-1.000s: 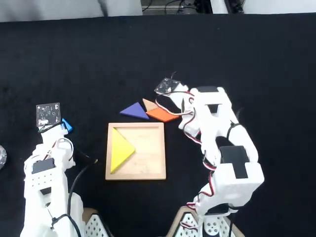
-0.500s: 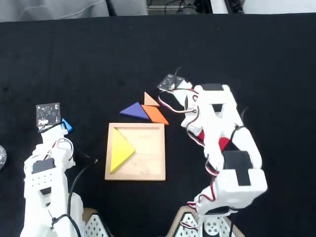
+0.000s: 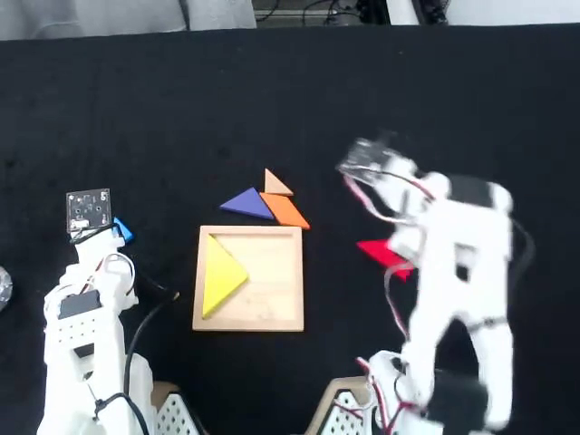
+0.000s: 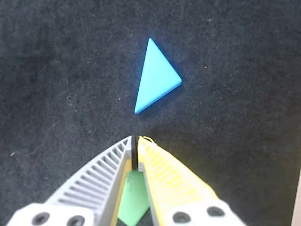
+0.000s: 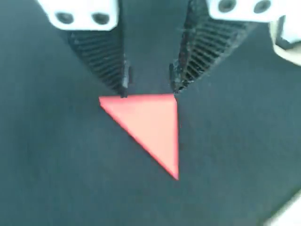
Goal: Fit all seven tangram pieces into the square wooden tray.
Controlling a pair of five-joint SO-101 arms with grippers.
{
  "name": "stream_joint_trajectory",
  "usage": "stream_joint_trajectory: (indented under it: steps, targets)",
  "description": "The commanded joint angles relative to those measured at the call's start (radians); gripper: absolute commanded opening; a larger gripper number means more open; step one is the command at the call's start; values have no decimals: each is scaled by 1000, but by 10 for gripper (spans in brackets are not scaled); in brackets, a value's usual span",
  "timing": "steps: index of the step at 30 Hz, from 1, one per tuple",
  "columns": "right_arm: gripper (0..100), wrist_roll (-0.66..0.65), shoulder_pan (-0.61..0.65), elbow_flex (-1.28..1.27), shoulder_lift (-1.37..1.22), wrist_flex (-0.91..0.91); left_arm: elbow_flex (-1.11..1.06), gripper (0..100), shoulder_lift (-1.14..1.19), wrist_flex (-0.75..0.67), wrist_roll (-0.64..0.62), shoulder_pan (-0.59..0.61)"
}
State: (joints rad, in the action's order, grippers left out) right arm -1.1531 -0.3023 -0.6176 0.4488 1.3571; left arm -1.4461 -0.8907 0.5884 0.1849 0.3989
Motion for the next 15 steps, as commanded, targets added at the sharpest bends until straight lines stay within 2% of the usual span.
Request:
stream_joint_trajectory:
  steps: [1, 4, 7, 15]
  targets:
    - [22, -32, -153, -102, 97, -57, 5, 30, -12, -9, 6, 2]
    - [8, -37, -209, -209, 70, -141, 4, 30, -12, -9, 6, 2]
    - [11, -38, -203, -274, -1, -195, 4, 30, -12, -8, 6, 2]
    - [11, -38, -158, -229, -251, -273, 4, 30, -12, -8, 6, 5]
